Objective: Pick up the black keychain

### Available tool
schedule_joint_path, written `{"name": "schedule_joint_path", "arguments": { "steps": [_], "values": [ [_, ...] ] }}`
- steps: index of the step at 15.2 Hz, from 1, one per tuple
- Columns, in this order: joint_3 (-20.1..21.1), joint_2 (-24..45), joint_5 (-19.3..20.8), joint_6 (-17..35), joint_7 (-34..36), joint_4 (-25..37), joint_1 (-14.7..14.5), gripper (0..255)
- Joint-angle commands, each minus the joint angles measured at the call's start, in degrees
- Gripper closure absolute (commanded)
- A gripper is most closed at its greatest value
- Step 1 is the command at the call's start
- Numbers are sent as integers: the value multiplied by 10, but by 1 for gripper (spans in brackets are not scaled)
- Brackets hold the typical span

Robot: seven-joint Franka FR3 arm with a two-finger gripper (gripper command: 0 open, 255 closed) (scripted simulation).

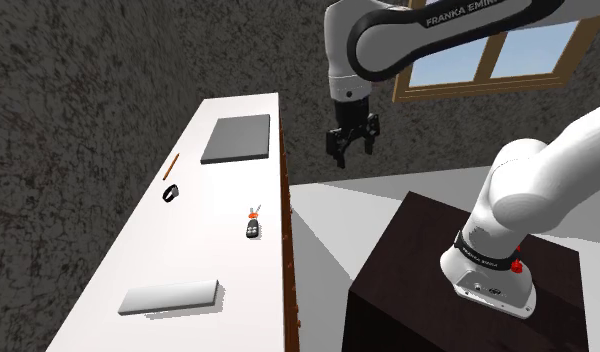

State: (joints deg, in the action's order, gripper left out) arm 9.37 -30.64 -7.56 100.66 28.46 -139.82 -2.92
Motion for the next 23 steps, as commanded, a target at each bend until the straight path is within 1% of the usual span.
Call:
{"name": "schedule_joint_path", "arguments": {
  "steps": [1, 6, 11, 17, 23],
  "values": [
    [18, 30, -9, 32, 30, 6, -2, 0],
    [61, 120, -17, 106, 107, 42, -6, 0],
    [98, 222, 0, 168, 189, 98, -8, 0],
    [120, 353, 52, 220, 294, 191, -20, 0],
    [114, 488, 115, 240, 391, 315, -55, 0]
  ]
}}
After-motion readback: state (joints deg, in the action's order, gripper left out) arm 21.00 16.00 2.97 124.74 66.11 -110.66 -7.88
